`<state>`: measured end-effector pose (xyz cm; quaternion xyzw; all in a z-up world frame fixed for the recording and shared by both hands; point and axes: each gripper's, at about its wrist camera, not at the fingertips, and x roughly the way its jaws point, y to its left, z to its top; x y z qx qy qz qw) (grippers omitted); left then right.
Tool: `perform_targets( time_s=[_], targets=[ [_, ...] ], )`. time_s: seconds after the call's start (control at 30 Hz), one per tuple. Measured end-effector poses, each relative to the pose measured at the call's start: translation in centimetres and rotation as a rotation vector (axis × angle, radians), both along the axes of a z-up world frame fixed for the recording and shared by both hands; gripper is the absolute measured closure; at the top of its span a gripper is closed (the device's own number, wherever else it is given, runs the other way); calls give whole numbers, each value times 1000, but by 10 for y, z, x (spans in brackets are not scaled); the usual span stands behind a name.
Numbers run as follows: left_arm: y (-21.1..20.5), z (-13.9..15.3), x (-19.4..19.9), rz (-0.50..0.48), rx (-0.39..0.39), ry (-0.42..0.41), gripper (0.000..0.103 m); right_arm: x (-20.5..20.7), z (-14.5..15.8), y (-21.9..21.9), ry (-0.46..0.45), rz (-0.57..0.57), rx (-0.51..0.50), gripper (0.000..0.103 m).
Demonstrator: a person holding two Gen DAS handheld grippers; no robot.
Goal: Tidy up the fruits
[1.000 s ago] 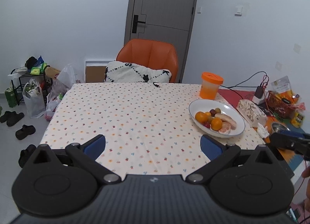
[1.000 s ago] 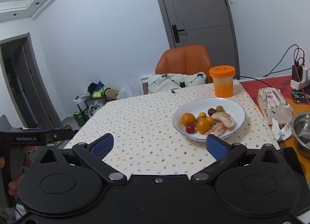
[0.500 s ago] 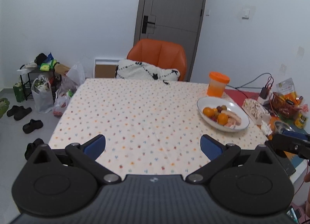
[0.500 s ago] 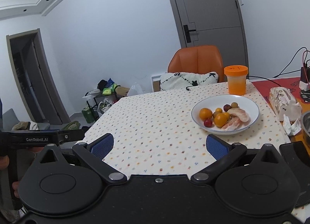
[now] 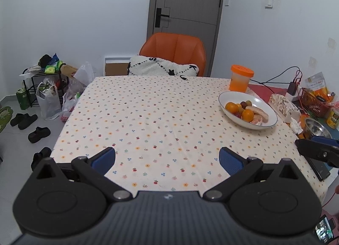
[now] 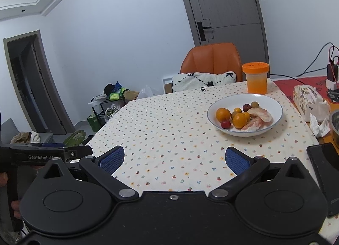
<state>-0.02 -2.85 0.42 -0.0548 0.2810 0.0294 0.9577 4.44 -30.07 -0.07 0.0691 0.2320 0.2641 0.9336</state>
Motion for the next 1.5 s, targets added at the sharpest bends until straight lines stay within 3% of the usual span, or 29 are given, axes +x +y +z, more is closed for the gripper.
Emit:
perform_targets(
  time_s=[1.5],
  targets=[
    [-4, -1, -1, -6, 6, 2, 0, -1, 1, 3, -1, 9, -2, 0]
  ],
)
